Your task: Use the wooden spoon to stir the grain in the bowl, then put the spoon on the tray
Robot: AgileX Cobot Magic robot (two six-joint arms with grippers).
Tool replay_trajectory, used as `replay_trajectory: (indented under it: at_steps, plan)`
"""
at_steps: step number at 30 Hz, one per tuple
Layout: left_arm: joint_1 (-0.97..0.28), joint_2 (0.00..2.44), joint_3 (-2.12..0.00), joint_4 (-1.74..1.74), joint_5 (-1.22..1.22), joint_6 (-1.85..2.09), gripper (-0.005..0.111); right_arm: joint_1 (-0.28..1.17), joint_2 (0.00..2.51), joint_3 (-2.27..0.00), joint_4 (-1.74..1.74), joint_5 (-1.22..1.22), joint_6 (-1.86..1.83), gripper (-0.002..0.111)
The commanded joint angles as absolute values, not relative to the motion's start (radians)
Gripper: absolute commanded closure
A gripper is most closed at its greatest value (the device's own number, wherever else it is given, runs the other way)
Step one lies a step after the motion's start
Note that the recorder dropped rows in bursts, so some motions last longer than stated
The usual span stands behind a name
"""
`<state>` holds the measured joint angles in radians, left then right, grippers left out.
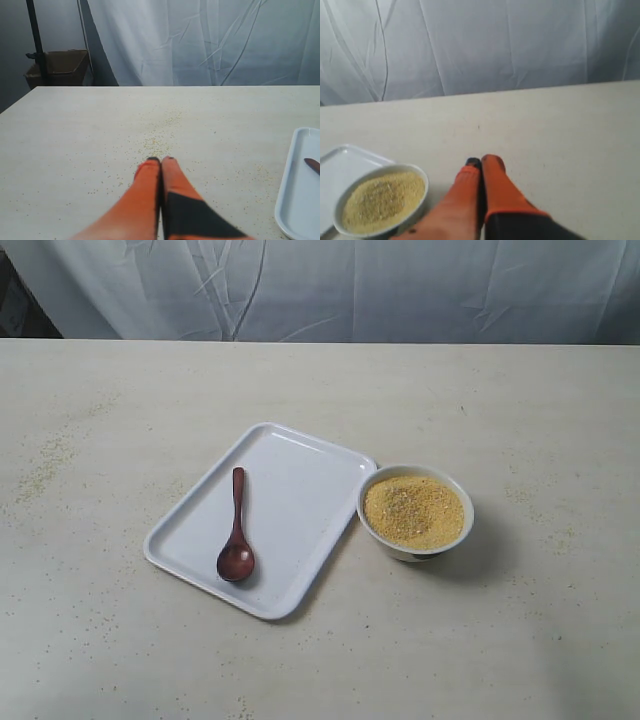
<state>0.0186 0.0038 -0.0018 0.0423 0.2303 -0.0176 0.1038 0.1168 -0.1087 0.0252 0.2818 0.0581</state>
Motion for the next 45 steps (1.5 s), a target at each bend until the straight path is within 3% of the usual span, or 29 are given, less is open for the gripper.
replay_trajectory:
  at_steps: [1, 15, 45]
  plan:
    - [0.022, 0.000, 0.000, 0.045, 0.231, -0.018, 0.107, 0.100, 0.114, 0.000, 0.028, 0.257, 0.056, 0.108]
    - [0.022, 0.000, 0.000, 0.045, 0.231, -0.018, 0.107, 0.066, 0.000, 0.000, 0.035, 0.290, 0.056, 0.108]
    - [0.020, 0.000, 0.000, 0.042, 0.231, -0.018, 0.107, 0.040, 0.000, 0.000, 0.037, 0.255, 0.056, 0.108]
